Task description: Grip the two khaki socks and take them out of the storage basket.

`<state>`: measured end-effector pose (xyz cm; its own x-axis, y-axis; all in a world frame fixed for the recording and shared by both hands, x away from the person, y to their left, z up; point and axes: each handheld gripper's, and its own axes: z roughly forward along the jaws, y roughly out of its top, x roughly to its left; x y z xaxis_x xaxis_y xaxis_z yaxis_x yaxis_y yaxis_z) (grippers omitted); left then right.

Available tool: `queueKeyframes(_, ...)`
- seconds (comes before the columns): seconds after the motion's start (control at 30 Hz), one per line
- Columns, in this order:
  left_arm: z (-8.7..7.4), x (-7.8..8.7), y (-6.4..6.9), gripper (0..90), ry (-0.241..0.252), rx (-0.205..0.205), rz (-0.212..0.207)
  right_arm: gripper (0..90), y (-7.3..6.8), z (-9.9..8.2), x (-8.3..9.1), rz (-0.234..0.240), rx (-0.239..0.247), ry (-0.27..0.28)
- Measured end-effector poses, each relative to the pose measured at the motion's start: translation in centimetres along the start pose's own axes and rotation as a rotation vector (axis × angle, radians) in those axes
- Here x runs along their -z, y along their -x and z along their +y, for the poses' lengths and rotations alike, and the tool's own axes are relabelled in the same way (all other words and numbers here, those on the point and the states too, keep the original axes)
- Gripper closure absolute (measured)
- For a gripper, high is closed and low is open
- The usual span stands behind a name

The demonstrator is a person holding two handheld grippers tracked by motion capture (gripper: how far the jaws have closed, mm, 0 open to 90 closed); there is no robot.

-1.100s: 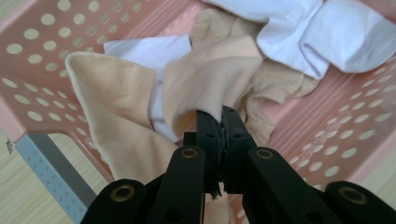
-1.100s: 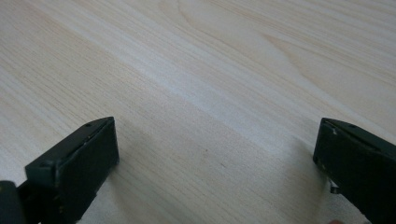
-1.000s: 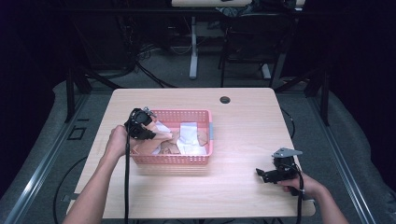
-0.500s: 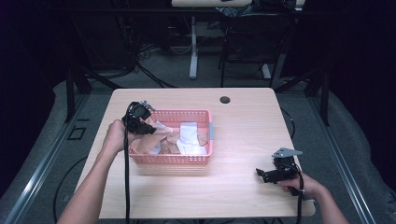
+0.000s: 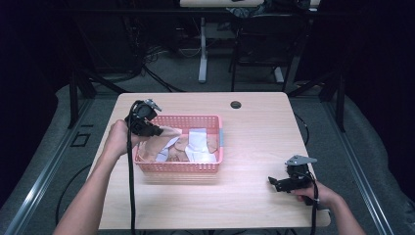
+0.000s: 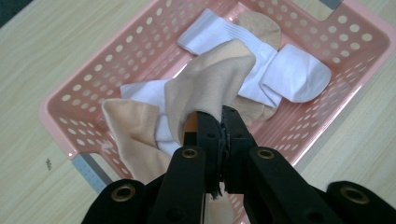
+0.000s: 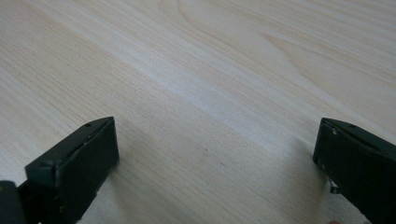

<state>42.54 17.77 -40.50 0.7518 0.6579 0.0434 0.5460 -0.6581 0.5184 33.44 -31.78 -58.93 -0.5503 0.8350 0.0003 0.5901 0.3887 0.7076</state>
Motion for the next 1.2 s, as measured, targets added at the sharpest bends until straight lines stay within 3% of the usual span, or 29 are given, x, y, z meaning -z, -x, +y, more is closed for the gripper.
queueKeyframes(0.47,0.0,2.6,-0.6,87.8,0.032,0.002,0.026,0.0,0.0,0.0,0.0,0.0,0.0,0.0)
queueKeyframes(1.2,-1.6,5.7,-2.9,87.8,0.063,0.055,0.079,0.0,0.0,-0.1,0.1,-0.004,-0.009,0.001)
